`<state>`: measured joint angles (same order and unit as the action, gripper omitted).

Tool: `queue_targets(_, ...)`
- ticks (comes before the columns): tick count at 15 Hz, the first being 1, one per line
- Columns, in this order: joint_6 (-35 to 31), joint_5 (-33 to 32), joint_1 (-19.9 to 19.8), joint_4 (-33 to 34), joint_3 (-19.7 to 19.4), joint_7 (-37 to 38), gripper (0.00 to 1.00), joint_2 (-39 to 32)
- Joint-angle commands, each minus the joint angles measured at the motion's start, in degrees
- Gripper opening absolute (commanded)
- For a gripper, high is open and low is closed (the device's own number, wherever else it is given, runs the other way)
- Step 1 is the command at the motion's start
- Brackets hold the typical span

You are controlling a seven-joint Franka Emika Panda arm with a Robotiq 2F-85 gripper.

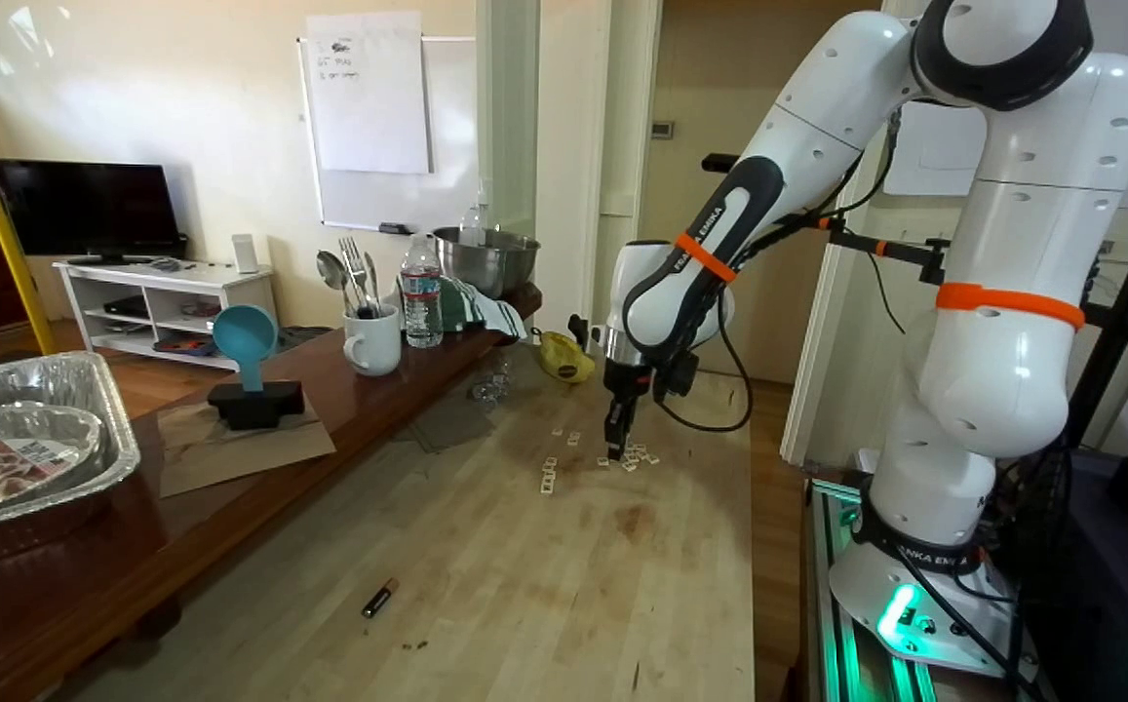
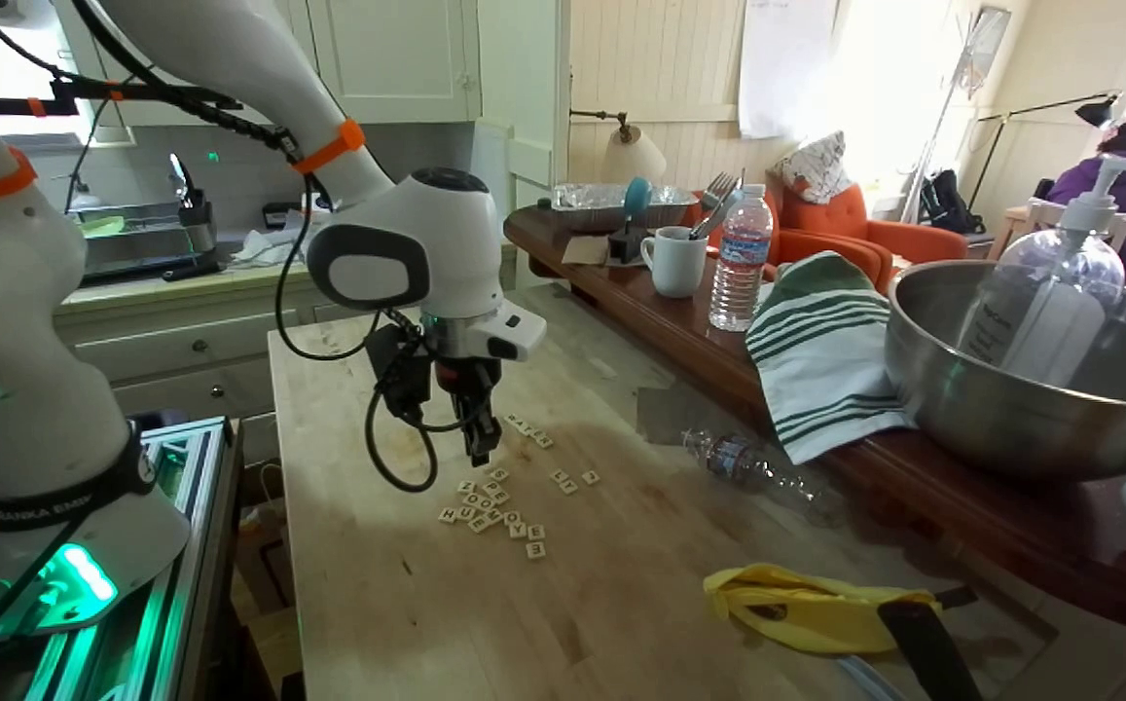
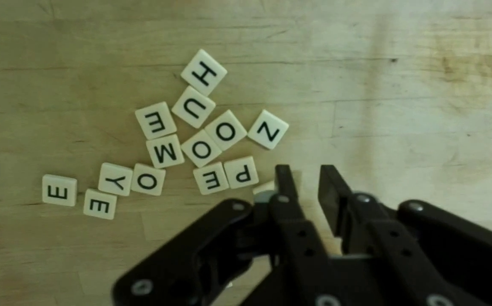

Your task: Arrange the pieces of letters to form a word

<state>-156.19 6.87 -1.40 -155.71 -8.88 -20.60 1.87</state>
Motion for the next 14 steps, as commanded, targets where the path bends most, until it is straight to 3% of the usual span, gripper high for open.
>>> queue_targets(1,-3.13,1.78,-0.86,1.44,1.67,-0.22,0.00,-3.11)
queue_targets(6,-5.08,1.48,-1.61,2.22,2.62,2.08,0.00,-5.05)
queue_targets(14,-7.18,9.78,-2.90,2.87,5.04,1.51,0.00,-7.40)
